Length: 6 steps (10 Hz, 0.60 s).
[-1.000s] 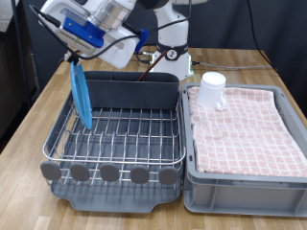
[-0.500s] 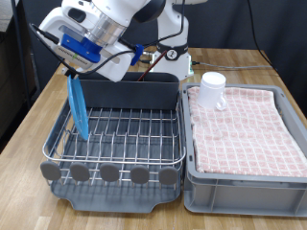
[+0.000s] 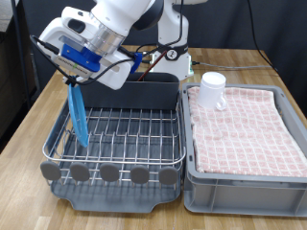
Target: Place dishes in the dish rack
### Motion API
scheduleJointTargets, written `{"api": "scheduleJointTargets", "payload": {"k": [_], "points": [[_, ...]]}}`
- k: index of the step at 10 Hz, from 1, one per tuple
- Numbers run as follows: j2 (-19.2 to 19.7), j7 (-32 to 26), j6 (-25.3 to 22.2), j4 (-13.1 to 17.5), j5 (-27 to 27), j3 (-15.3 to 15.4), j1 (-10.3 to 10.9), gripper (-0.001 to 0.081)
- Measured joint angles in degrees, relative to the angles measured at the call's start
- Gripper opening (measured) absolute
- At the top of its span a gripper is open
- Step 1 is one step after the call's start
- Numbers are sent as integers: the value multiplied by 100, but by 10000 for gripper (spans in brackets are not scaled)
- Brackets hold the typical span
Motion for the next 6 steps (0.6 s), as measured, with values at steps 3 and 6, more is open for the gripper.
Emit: {"api": "scheduleJointTargets", "payload": {"k": [3, 6], "points": [[61, 89, 9, 2, 6, 0, 0, 19], [62, -66, 28, 4, 476, 11, 0, 231]]}}
